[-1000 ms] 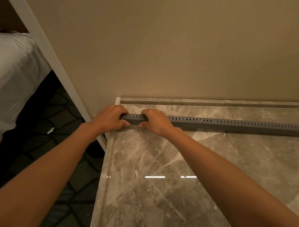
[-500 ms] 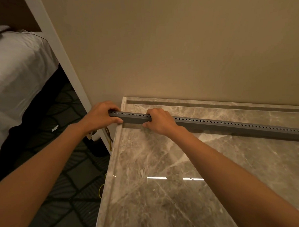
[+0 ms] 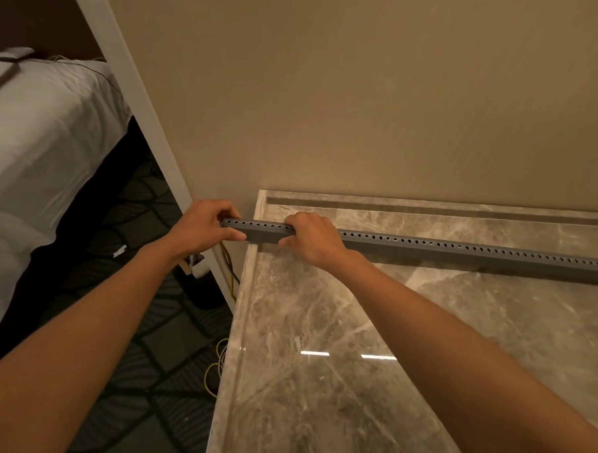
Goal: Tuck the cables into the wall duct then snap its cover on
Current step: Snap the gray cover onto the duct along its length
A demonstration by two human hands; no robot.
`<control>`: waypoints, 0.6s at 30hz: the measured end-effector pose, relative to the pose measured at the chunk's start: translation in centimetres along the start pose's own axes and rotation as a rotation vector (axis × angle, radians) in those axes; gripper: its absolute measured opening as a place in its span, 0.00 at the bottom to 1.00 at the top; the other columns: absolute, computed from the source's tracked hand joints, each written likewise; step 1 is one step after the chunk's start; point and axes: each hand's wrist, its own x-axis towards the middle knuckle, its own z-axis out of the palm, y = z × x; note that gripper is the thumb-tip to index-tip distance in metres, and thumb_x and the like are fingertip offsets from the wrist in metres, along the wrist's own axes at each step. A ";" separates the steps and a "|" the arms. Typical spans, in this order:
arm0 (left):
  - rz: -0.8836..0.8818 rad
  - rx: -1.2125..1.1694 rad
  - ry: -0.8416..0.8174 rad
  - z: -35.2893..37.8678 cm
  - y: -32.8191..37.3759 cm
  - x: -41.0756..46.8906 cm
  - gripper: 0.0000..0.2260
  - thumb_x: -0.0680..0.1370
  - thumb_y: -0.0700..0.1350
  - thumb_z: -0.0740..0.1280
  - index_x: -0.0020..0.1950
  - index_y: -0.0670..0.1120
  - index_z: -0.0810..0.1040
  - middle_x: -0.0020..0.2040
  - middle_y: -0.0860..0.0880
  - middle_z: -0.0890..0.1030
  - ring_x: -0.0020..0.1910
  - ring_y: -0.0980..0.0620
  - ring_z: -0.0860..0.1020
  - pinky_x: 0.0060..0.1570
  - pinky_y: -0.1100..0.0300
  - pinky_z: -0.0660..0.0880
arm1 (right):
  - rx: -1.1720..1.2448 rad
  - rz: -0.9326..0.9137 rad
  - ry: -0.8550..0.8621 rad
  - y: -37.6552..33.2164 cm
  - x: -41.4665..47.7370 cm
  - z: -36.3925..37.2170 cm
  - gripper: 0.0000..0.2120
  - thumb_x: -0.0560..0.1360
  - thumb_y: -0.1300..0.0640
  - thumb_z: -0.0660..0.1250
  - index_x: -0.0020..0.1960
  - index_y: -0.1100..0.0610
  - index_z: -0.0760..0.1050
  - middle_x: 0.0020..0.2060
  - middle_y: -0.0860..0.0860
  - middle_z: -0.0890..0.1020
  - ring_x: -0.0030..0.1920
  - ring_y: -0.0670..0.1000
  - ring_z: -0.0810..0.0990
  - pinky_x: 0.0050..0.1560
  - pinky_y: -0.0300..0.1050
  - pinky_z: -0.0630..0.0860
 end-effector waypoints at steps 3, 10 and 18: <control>0.000 0.076 -0.025 -0.3 0.2 0.0 0.11 0.71 0.41 0.74 0.51 0.40 0.80 0.46 0.46 0.79 0.47 0.47 0.76 0.39 0.63 0.68 | 0.045 -0.006 -0.014 0.3 -0.1 -0.2 0.14 0.77 0.54 0.65 0.59 0.61 0.76 0.55 0.59 0.81 0.56 0.60 0.78 0.54 0.50 0.72; 0.236 0.615 -0.113 1.1 5.4 0.2 0.17 0.74 0.48 0.70 0.60 0.44 0.76 0.58 0.44 0.78 0.55 0.45 0.76 0.55 0.52 0.73 | 0.127 -0.013 0.034 4.0 -2.4 -1.3 0.16 0.74 0.62 0.67 0.61 0.62 0.72 0.59 0.58 0.77 0.59 0.58 0.75 0.58 0.49 0.71; 0.536 0.793 -0.075 10.3 17.0 0.2 0.12 0.78 0.39 0.60 0.61 0.42 0.72 0.58 0.43 0.76 0.57 0.43 0.74 0.53 0.52 0.70 | 0.107 0.214 0.226 15.1 -8.8 -4.3 0.15 0.74 0.61 0.69 0.60 0.61 0.73 0.59 0.57 0.77 0.61 0.57 0.74 0.62 0.48 0.69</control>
